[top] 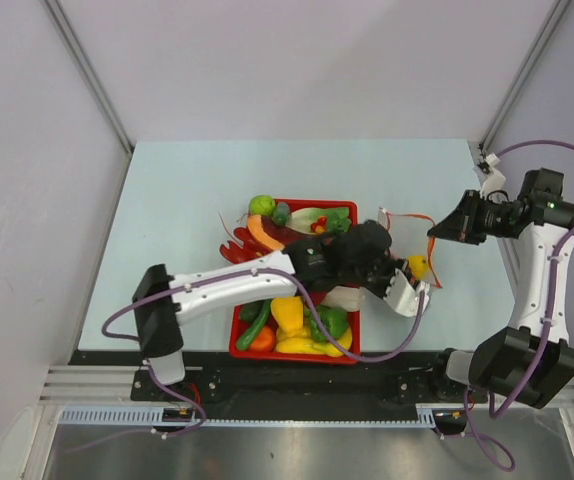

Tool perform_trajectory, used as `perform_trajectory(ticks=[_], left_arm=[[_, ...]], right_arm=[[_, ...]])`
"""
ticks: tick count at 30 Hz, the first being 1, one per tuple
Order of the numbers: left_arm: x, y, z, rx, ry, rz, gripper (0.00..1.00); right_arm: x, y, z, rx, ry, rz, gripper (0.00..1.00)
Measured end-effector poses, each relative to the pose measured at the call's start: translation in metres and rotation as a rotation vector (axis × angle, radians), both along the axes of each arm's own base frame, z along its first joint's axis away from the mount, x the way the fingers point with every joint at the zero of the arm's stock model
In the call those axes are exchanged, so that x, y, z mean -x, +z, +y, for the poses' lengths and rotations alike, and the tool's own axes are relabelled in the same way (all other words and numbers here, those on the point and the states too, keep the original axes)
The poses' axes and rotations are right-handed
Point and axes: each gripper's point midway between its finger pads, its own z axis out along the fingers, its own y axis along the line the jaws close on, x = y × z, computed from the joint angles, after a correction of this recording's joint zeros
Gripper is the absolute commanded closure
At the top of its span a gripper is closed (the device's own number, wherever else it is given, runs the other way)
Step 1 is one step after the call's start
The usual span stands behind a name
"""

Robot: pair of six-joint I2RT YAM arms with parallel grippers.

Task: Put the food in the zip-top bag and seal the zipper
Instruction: Adjust the zipper food storage bag at the center of the board.

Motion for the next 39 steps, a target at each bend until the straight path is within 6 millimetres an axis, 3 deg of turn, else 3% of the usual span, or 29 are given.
perform_trajectory(ticks=[4,6,8,13,19,22,29,31,32,35,37,39], left_arm=[[-0.018,0.067,0.015,0.124,0.013,-0.080,1.00],[-0.028,0.083,0.026,0.147,0.026,-0.102,1.00],[-0.034,0.086,0.033,0.144,0.036,-0.106,1.00],[-0.027,0.065,0.039,0.091,0.000,-0.059,1.00],[-0.004,-0.005,0.053,-0.055,-0.055,0.015,0.99],[0.008,-0.027,0.060,-0.113,-0.082,0.035,0.91],[0.026,-0.031,0.065,-0.130,-0.104,0.096,0.84],[0.026,-0.027,0.066,-0.117,-0.084,0.115,0.64],[0.024,-0.024,0.068,-0.108,-0.068,0.127,0.39],[0.019,-0.012,0.073,-0.072,-0.011,0.185,0.12],[0.015,-0.002,0.079,-0.032,0.042,0.253,0.02],[0.005,0.018,0.095,0.066,0.138,0.323,0.00]], right_arm=[[0.006,0.002,-0.002,0.084,0.044,-0.040,1.00],[0.011,-0.003,0.001,0.126,0.072,-0.039,1.00],[0.017,-0.009,0.006,0.163,0.107,-0.042,1.00],[0.032,-0.022,0.020,0.227,0.177,-0.036,1.00],[0.034,-0.027,0.016,0.273,0.171,-0.028,1.00],[0.034,-0.028,0.015,0.284,0.164,-0.031,1.00],[0.031,-0.023,0.015,0.281,0.139,-0.046,1.00],[0.029,-0.022,0.015,0.279,0.135,-0.051,1.00],[0.028,-0.022,0.015,0.278,0.133,-0.054,1.00],[0.027,-0.024,0.016,0.274,0.134,-0.053,1.00],[0.029,-0.029,0.017,0.267,0.136,-0.039,1.00],[0.031,-0.034,0.019,0.262,0.140,-0.024,1.00]])
